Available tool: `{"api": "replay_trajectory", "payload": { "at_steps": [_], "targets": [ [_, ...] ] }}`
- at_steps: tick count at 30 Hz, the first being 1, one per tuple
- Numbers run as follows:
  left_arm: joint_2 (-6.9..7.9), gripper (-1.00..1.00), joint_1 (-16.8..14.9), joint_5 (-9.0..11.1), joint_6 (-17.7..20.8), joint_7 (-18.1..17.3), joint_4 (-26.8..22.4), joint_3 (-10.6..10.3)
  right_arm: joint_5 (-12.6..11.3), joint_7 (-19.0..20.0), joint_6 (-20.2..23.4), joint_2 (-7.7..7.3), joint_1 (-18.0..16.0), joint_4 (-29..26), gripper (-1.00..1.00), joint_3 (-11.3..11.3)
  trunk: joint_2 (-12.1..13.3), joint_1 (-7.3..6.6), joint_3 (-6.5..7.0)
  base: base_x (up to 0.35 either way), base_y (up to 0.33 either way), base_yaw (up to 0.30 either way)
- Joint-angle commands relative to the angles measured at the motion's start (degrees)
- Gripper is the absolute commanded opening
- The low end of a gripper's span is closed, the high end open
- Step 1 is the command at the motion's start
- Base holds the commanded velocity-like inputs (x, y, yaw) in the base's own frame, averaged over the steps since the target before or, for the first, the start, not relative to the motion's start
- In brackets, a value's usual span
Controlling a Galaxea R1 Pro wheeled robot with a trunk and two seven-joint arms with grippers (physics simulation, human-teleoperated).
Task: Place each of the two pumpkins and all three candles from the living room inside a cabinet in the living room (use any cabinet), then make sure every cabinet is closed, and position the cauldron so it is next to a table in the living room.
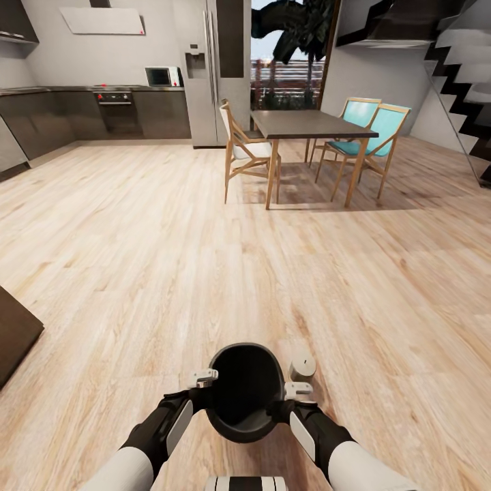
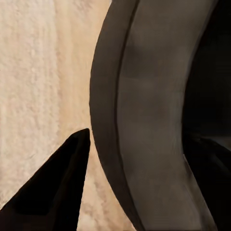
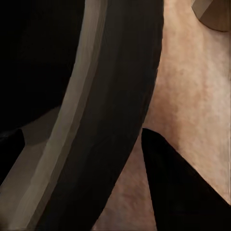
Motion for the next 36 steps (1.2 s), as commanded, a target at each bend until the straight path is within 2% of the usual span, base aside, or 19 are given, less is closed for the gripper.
{"api": "replay_trajectory", "payload": {
  "at_steps": [1, 34, 36],
  "targets": [
    [0.04, -1.00, 0.00, 0.34, 0.32, 0.39, -0.10, -0.22, -1.04, -0.46, 0.29, 0.00, 0.03, -0.07, -1.00, 0.57, -0.01, 0.00, -0.05, 0.000, 0.000, 0.000],
    [0.04, -1.00, 0.02, 0.33, 0.27, 0.13, -0.10, -0.22, -1.04, -0.46, 0.27, 0.00, 0.04, -0.07, -1.00, 0.58, -0.01, 0.00, -0.05, 0.000, 0.000, 0.000],
    [0.04, -1.00, 0.01, 0.33, 0.27, 0.12, -0.10, -0.22, -1.04, -0.46, 0.25, 0.00, 0.04, -0.07, -1.00, 0.56, 0.01, -0.05, 0.39, 0.000, 0.000, 0.000]
  ]
}}
